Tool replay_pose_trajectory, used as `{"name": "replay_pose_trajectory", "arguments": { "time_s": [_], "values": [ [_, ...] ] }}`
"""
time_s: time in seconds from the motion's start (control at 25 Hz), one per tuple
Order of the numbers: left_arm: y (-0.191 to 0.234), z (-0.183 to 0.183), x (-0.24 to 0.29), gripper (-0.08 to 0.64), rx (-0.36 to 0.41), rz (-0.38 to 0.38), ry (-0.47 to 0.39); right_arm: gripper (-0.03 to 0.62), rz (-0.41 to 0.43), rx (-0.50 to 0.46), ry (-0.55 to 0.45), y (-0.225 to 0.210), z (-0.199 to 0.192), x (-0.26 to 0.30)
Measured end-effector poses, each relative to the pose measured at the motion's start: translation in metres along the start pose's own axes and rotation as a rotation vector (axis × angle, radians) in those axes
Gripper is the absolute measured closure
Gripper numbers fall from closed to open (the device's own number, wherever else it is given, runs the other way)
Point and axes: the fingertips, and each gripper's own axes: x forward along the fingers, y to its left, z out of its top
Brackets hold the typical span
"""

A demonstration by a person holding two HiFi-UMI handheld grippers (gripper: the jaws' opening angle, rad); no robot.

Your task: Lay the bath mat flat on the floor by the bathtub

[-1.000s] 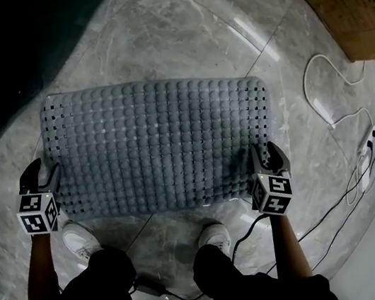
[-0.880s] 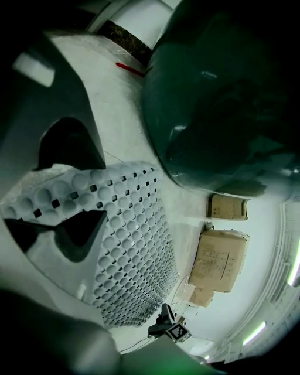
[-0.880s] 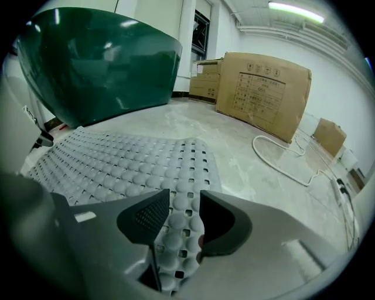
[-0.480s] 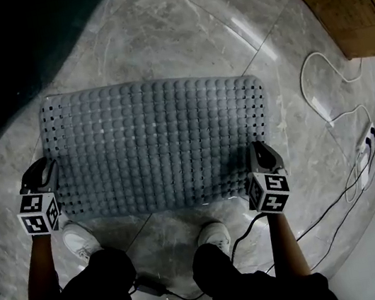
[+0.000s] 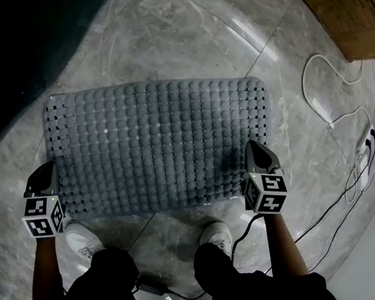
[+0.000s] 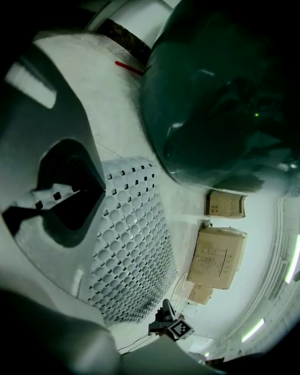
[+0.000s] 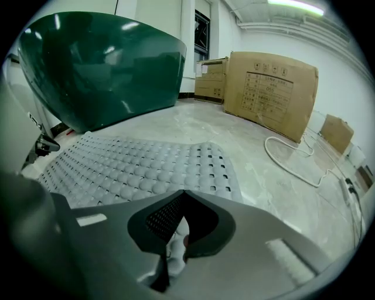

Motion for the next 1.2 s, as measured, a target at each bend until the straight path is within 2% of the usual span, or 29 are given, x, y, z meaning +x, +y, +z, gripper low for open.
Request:
{"name": "replay_pose_trajectory", "arguments": {
  "time_s": [0.36,0.56,0.76,0.96,1.2],
  "values": [
    [-0.005,0.009,0.006,0.558,-0.003,-0.009,-0.009,0.566,0.045,-0.011,-0.056,0.015,0.027,0.004],
    [-0.005,0.032,0.003,0.558,0.021,0.023,-0.07,0.566,0.044,0.01,-0.128,0.013,0.044,-0.002],
    [-0.021,0.062,-0.001,0.558,0.042,-0.002,-0.126,0.566,0.039,0.06,-0.17,0.015,0.06,-0.011],
    [-0.032,0.087,-0.021,0.558,0.047,-0.026,-0.127,0.568,0.048,0.129,-0.211,0.028,0.096,-0.037],
    [-0.047,0.116,-0.065,0.558,0.03,-0.053,-0.136,0.568,0.076,0.138,-0.233,0.048,0.143,-0.081]
  ]
}}
